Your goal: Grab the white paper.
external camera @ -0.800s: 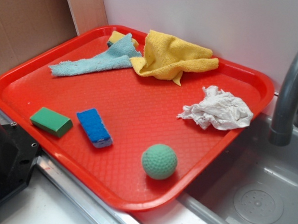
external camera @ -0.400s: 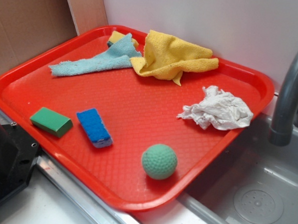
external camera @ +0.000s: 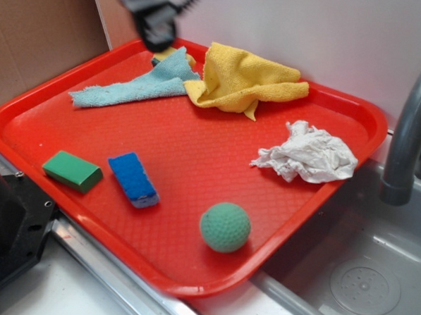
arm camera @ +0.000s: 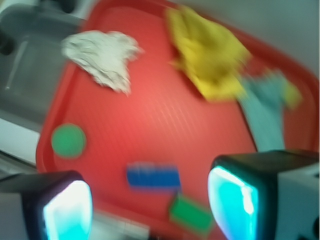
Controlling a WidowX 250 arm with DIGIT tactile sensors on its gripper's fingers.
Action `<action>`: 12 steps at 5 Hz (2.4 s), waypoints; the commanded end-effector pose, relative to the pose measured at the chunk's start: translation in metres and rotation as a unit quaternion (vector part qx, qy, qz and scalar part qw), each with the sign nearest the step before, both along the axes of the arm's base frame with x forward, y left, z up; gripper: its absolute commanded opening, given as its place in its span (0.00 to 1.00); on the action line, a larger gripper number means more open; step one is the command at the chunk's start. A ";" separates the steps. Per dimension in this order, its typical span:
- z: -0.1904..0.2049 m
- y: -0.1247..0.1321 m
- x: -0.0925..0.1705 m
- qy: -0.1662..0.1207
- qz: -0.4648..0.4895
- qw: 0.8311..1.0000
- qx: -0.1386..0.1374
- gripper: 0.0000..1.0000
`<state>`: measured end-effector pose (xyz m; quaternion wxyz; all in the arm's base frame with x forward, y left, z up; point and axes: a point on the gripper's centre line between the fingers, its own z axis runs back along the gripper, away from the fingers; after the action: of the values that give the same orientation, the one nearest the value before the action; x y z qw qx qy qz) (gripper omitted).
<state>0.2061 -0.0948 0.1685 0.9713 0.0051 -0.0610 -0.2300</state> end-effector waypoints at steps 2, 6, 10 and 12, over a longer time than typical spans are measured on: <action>-0.079 -0.077 0.045 -0.042 -0.376 0.925 -0.034 1.00; -0.149 -0.074 0.074 0.039 -0.516 0.856 -0.001 1.00; -0.125 -0.058 0.036 0.021 -0.252 0.963 0.096 0.00; -0.050 0.010 -0.041 0.020 -0.053 0.998 0.012 0.00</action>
<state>0.1794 -0.0562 0.1147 0.9607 0.0139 -0.0307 -0.2756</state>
